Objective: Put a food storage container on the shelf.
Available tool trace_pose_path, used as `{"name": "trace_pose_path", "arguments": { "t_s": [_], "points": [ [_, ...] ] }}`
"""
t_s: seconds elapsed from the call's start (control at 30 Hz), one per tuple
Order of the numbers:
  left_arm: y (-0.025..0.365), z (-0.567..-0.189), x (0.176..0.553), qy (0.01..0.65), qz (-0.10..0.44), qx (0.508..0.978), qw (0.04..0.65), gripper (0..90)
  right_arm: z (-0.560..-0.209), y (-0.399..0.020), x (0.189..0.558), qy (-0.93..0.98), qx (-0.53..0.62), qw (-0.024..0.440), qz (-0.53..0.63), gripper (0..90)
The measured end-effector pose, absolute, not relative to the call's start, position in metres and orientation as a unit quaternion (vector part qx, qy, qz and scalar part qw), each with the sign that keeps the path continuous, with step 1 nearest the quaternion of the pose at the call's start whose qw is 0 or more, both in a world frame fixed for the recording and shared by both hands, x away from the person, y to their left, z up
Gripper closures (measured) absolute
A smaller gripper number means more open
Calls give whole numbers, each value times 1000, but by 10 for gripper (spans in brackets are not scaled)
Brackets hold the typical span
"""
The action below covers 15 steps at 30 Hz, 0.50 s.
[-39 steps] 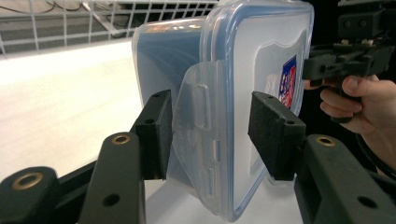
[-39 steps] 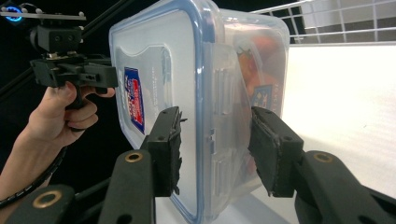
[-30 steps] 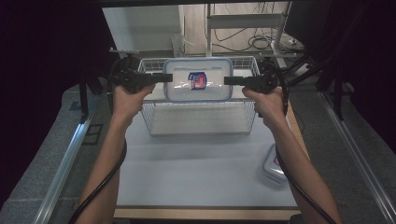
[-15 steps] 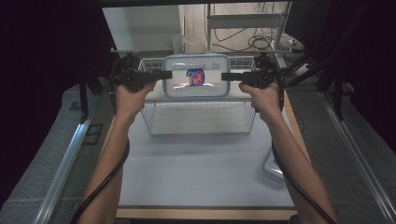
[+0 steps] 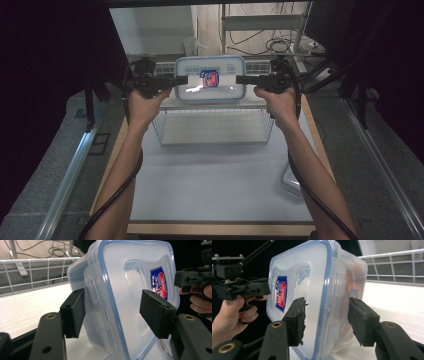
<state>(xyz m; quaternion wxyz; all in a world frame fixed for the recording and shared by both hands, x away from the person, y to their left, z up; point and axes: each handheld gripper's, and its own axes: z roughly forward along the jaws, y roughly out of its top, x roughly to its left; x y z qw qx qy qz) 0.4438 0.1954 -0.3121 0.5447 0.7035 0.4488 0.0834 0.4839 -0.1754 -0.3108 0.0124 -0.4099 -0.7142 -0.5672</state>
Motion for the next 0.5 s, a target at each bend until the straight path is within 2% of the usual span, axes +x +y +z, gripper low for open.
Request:
{"name": "trace_pose_path", "arguments": {
  "t_s": [0.1,0.2,0.33,0.5],
  "points": [
    [192,-315,447,451,85,708,537,316,-310,-173,484,-719,-411,-10,-561,477],
    [192,-319,452,468,79,699,534,249,-311,-168,486,-726,-416,-37,-546,427],
    [196,-320,451,464,100,698,536,276,-313,-168,488,-721,-421,-43,-549,436],
    [199,-311,429,437,133,700,549,291,-311,-171,484,-726,-411,-65,-548,423]
  ]
}}
